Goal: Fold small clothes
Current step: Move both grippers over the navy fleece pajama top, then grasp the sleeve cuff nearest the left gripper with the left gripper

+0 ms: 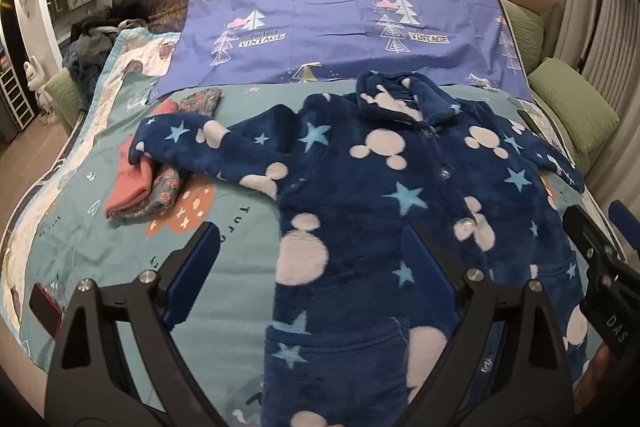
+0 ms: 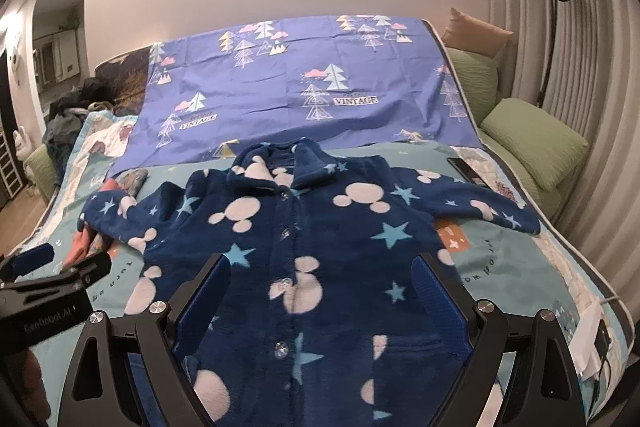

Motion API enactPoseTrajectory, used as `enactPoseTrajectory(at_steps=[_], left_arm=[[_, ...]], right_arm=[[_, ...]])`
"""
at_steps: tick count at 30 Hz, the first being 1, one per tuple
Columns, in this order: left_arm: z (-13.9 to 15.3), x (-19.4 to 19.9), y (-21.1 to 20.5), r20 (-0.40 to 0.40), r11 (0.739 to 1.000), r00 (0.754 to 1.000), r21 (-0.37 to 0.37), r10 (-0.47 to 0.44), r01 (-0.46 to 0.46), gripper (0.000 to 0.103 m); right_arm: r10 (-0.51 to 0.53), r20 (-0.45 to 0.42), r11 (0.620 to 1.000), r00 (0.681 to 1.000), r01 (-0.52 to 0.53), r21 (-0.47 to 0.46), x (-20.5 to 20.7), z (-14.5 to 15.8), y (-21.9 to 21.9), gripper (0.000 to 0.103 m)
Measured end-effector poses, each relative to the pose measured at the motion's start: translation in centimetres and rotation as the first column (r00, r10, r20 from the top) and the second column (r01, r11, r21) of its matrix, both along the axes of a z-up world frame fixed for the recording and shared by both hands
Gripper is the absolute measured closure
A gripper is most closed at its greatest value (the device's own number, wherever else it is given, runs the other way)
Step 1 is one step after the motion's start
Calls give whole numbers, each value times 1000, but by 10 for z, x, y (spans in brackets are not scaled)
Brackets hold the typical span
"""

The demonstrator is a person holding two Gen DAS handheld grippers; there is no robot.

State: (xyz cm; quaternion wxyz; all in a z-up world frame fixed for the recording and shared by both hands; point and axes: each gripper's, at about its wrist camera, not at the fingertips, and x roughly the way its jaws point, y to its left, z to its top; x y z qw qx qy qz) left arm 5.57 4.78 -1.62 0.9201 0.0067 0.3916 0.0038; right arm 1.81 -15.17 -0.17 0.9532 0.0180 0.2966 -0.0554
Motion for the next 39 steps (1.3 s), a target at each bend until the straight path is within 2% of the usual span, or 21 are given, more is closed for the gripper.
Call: enactPoseTrajectory(at_steps=[9, 17, 27, 31, 35, 39], left_arm=[[-19, 25, 33, -28, 996, 999, -77, 47, -49, 11], [-45, 48, 55, -80, 994, 995, -85, 61, -68, 11], [-65, 84, 79, -85, 992, 991, -67, 100, -106, 11], [-70, 97, 83, -82, 993, 993, -76, 89, -95, 11], [-76, 117, 101, -60, 988, 995, -128, 84, -91, 11], [-87, 142, 142, -54, 969, 987, -188, 152, -160, 11]], right_arm=[[59, -68, 998, 996, -60, -15, 38, -14, 31, 10], [86, -130, 995, 988, -91, -30, 72, -35, 54, 10], [103, -176, 993, 979, -111, -37, 111, -53, 68, 10], [110, -191, 993, 975, -117, -25, 126, -59, 70, 10], [107, -202, 994, 973, -111, -6, 140, -62, 65, 10], [93, -197, 995, 976, -98, -15, 148, -64, 58, 10]])
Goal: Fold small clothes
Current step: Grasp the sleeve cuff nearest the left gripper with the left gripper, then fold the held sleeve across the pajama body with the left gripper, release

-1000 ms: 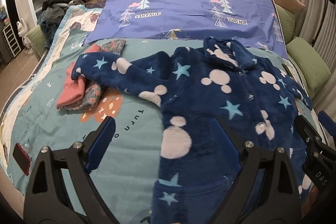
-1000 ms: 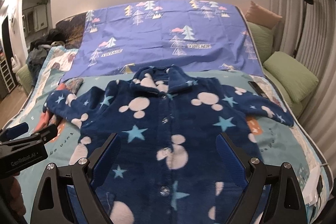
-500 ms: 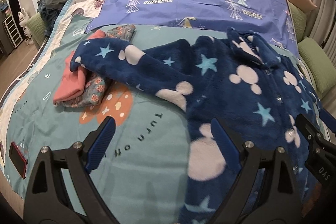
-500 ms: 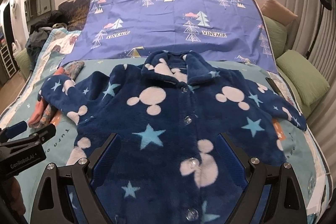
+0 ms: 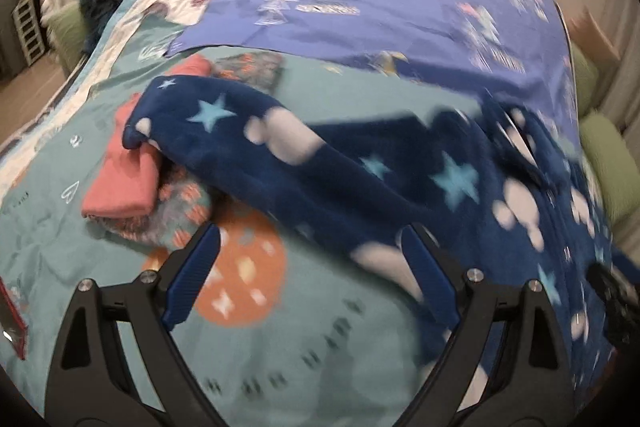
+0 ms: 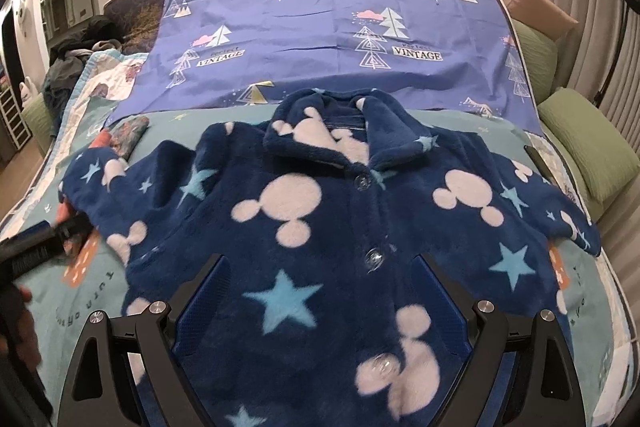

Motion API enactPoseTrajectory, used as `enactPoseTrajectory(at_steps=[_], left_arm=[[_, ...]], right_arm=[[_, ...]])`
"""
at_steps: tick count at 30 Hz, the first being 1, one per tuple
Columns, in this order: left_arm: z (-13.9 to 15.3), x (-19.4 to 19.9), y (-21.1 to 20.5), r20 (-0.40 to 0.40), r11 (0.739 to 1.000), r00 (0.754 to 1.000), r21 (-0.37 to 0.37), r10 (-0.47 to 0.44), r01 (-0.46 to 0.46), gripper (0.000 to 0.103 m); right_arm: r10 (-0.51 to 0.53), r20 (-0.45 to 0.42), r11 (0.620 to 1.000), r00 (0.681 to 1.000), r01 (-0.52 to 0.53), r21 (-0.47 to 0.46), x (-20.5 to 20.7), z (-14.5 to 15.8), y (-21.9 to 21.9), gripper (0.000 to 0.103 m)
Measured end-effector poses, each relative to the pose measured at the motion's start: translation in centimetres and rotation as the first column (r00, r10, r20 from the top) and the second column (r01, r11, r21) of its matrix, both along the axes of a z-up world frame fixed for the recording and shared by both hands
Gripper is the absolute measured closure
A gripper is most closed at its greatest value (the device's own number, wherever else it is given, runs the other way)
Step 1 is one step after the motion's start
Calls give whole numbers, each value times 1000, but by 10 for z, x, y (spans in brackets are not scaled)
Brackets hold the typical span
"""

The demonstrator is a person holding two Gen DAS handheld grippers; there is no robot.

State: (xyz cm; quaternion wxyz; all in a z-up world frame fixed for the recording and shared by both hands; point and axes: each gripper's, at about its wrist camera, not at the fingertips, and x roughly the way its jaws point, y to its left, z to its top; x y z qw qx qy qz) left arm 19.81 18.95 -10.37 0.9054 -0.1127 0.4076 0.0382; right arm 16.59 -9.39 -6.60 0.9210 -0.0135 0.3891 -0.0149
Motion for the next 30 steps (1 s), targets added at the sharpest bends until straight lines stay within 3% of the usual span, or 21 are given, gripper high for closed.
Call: enactPoseTrajectory(at_steps=[4, 9, 16, 19, 21, 23, 26, 30], left_arm=[[-14, 27, 48, -21, 994, 995, -34, 102, -102, 14], [-34, 54, 114, -73, 963, 969, -115, 237, -244, 18], [-66, 87, 154, -132, 911, 945, -255, 300, -325, 49], [-67, 88, 164, -122, 886, 933, -291, 339, -361, 87], [-57, 79, 166, -72, 872, 931, -330, 357, -360, 92], [-37, 70, 160, -10, 884, 933, -317, 359, -343, 93], [5, 59, 138, 96, 923, 938, -240, 332, -302, 93], [68, 45, 91, 253, 971, 942, -154, 219, -184, 93]], right_arm=[[-9, -12, 1000, 1000, 9, 8, 6, -4, -6, 10], [-3, -20, 1000, 1000, 3, 9, 10, -11, -10, 10], [-13, -37, 1000, 999, 14, 17, 16, -19, -17, 10], [-24, -36, 1000, 999, 24, 18, 16, -19, -22, 10], [-36, -33, 999, 999, 37, 24, 15, -19, -28, 10], [-47, -30, 998, 998, 48, 32, 14, -18, -34, 10], [-57, -23, 997, 998, 58, 45, 10, -14, -41, 10], [-67, -4, 996, 998, 67, 65, 2, -8, -53, 10]])
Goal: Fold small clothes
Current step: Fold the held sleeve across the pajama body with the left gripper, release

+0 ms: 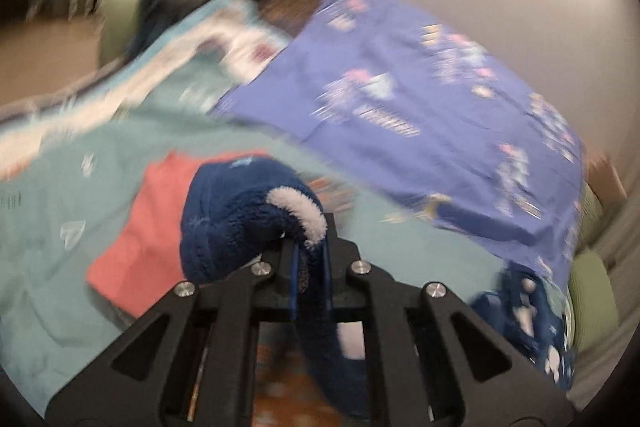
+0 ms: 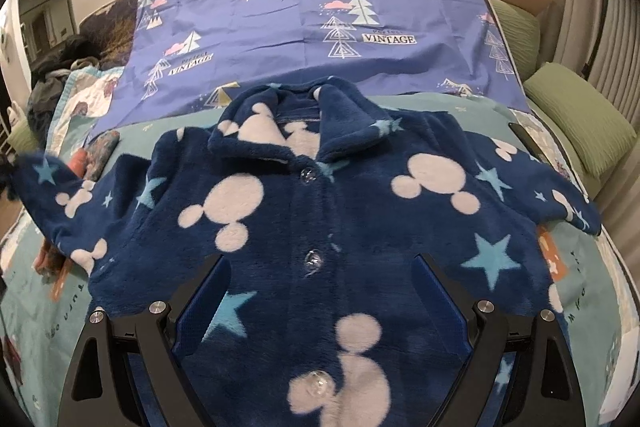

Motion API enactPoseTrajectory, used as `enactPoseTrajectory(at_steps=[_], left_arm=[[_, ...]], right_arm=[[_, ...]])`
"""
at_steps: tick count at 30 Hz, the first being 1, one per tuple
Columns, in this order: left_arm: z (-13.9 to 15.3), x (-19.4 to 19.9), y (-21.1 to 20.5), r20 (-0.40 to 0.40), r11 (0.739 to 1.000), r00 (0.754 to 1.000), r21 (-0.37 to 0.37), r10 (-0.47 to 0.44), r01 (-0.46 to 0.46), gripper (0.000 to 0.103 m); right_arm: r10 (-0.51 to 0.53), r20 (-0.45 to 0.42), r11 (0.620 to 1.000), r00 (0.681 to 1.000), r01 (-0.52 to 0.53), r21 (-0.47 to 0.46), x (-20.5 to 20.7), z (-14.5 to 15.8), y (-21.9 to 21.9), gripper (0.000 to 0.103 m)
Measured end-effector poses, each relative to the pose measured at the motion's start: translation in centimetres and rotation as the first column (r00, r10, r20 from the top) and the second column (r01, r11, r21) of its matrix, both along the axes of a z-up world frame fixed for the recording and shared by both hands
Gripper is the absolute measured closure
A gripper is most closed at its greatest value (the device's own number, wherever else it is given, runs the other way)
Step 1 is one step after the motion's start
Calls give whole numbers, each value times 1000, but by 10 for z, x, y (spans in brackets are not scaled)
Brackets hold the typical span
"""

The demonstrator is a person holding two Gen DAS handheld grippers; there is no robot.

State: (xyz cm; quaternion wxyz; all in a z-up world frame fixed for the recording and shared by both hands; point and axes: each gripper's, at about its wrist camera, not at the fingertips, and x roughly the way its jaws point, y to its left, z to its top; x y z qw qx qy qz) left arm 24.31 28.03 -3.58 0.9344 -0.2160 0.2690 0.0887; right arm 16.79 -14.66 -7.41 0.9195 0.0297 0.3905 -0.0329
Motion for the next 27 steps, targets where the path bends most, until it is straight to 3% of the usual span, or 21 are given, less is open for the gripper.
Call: enactPoseTrajectory(at_steps=[4, 8, 11, 16, 18, 21, 24, 27], left_arm=[[54, -23, -69, 130, 982, 983, 152, -133, 113, 93], [82, -40, -152, 188, 927, 927, 259, -325, 272, 92], [81, -41, -216, 156, 863, 879, 327, -450, 384, 92], [48, -36, -311, 46, 759, 819, 408, -572, 507, 92], [26, -37, -349, -26, 693, 797, 477, -603, 540, 90], [-7, -42, -388, -142, 605, 752, 508, -643, 613, 86], [-24, -54, -403, -217, 545, 684, 460, -697, 701, 70], [-12, -72, -397, -186, 523, 641, 433, -745, 734, 53]], right_arm=[[-32, 15, 999, 999, 32, 33, -11, 6, -23, 10], [-84, 22, 995, 996, 83, 63, -21, 9, -51, 10], [-132, 14, 987, 991, 130, 90, -29, 9, -76, 10], [-185, -2, 977, 983, 184, 110, -42, 6, -111, 10], [-206, -7, 972, 978, 206, 113, -47, 4, -123, 10], [-220, -18, 967, 975, 220, 127, -53, 1, -136, 10], [-218, -23, 966, 976, 219, 136, -56, -2, -143, 10], [-203, -31, 967, 979, 206, 153, -54, -5, -146, 10]])
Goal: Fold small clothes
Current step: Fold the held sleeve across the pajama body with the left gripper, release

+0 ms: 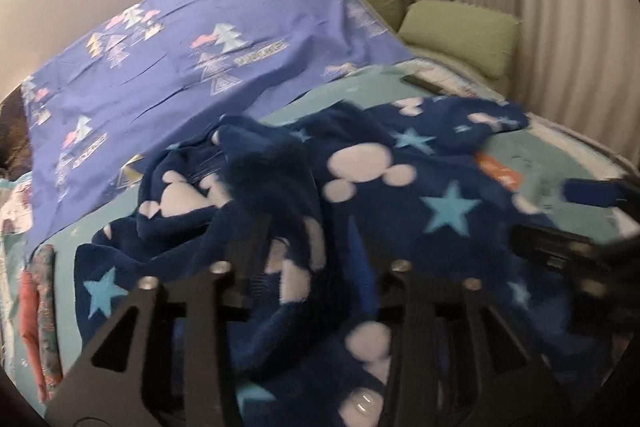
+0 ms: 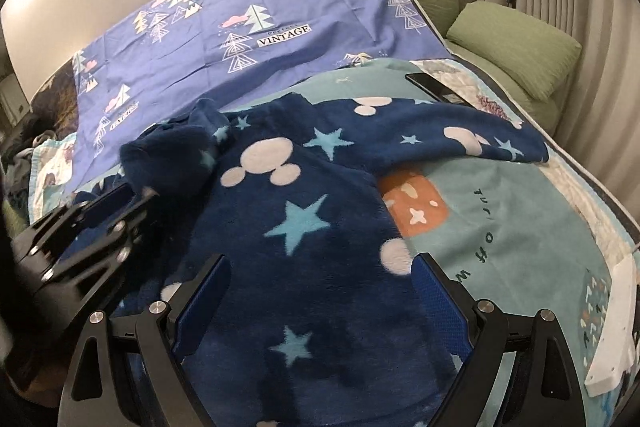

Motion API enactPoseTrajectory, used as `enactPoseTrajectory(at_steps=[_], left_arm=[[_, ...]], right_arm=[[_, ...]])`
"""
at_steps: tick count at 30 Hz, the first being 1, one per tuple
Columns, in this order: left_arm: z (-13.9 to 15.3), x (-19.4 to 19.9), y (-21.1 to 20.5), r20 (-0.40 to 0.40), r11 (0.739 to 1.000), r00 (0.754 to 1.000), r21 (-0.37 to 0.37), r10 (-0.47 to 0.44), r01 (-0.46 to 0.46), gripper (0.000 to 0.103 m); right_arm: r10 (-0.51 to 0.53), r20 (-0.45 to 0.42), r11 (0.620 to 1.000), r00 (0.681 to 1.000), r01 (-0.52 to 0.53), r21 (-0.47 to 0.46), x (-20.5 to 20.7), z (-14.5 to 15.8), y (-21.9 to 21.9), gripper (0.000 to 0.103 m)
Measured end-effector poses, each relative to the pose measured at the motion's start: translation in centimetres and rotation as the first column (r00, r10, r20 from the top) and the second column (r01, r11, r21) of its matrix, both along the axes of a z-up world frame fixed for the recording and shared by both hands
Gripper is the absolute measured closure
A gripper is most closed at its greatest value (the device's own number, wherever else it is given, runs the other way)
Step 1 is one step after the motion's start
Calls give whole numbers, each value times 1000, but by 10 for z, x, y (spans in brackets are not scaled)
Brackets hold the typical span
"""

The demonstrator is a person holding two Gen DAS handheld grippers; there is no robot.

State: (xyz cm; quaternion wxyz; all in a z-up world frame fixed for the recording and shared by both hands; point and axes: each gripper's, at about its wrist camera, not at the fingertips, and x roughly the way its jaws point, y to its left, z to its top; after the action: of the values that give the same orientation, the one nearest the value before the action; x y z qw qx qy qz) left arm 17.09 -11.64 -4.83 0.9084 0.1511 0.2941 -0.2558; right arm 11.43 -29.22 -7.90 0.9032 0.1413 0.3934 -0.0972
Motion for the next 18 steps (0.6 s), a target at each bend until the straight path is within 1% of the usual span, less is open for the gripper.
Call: enactPoseTrajectory(at_steps=[2, 3, 4, 6, 8, 11, 12, 13, 14, 16, 18], left_arm=[[14, -14, 11, 19, 998, 999, -50, -33, 34, 36], [22, -21, 18, 41, 997, 998, -67, -37, 40, 33], [27, -25, 23, 63, 997, 998, -68, -31, 36, 31], [38, -33, 37, 98, 998, 995, -56, -11, 16, 30], [41, -34, 51, 109, 999, 994, -45, 24, -19, 30], [31, -25, 72, 124, 991, 984, 27, 125, -129, 30], [25, -21, 80, 123, 985, 980, 51, 157, -165, 30], [20, -17, 88, 110, 979, 976, 65, 186, -194, 30], [14, -13, 97, 88, 973, 973, 67, 213, -219, 30], [3, -5, 114, 51, 961, 963, 70, 263, -266, 30], [-9, 0, 129, 30, 947, 950, 85, 310, -311, 30]], right_arm=[[18, -4, 1000, 1000, -18, 12, 4, -1, 3, 10], [35, -4, 999, 999, -35, 10, 7, -2, 6, 10], [54, -1, 999, 999, -54, 2, 8, -1, 12, 10], [87, 6, 996, 996, -87, -9, 10, 0, 21, 10], [136, 6, 991, 991, -136, -19, 14, 0, 34, 10], [165, -40, 985, 985, -167, -48, 26, -8, 47, 10], [171, -46, 984, 984, -172, -39, 30, -11, 48, 10], [176, -52, 984, 983, -177, -23, 35, -14, 47, 10], [176, -63, 984, 982, -176, 10, 42, -19, 45, 10], [166, -78, 986, 983, -163, 42, 50, -24, 43, 10], [138, -92, 990, 986, -137, 16, 58, -27, 43, 10]])
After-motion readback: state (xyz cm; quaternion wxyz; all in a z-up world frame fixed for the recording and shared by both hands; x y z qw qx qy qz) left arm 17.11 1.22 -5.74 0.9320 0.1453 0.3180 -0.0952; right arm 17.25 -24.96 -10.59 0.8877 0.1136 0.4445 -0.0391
